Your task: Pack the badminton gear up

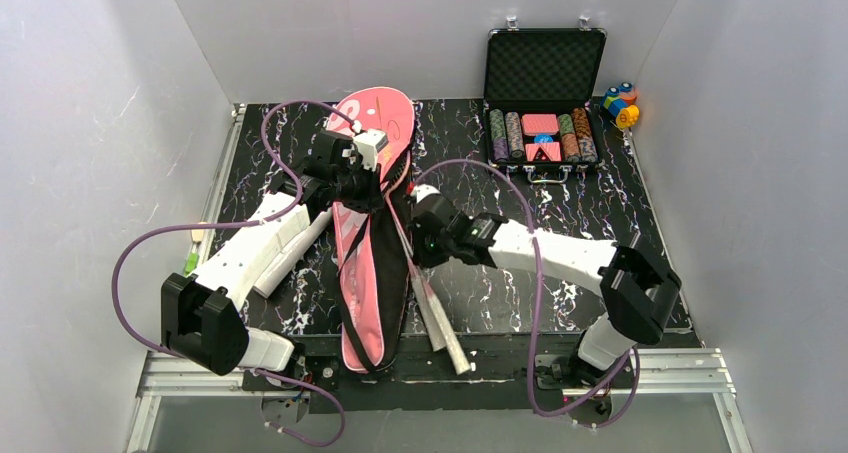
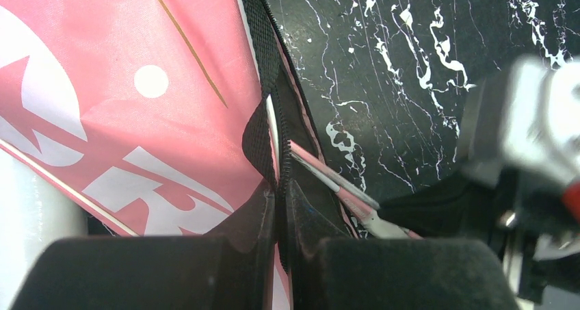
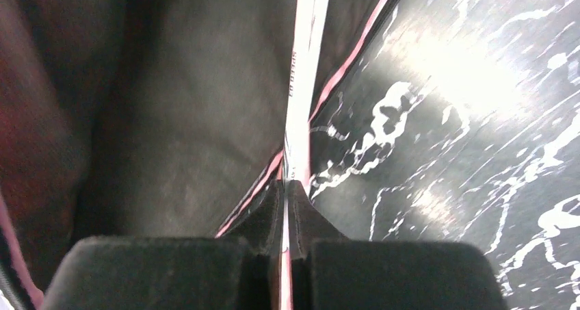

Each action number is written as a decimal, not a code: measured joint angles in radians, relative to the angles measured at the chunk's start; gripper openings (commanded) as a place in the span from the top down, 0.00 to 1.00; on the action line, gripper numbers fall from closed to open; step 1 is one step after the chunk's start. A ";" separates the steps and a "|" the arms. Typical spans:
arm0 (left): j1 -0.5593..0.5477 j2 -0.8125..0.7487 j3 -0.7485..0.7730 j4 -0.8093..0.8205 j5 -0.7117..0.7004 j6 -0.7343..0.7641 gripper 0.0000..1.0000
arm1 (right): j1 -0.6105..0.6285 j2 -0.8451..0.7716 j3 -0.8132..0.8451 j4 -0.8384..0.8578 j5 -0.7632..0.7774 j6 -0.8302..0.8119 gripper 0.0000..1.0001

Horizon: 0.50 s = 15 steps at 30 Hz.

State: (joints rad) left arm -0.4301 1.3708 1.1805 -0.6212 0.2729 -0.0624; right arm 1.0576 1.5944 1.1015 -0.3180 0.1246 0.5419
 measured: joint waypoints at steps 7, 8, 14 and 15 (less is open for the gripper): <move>0.000 0.000 0.000 0.000 0.013 0.003 1.00 | -0.108 0.055 0.124 0.014 -0.034 -0.028 0.99; 0.000 0.000 0.000 0.001 0.013 0.007 1.00 | -0.116 0.068 0.137 0.013 -0.049 -0.028 0.98; 0.002 0.000 0.000 -0.005 0.020 0.013 1.00 | -0.124 0.121 0.164 0.014 -0.121 -0.022 0.62; 0.002 0.000 0.000 -0.006 0.024 0.014 1.00 | -0.130 0.119 0.160 0.024 -0.135 -0.016 0.53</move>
State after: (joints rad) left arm -0.4278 1.3708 1.1805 -0.6277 0.2970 -0.0483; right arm 0.9276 1.7134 1.2613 -0.2935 -0.0105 0.5259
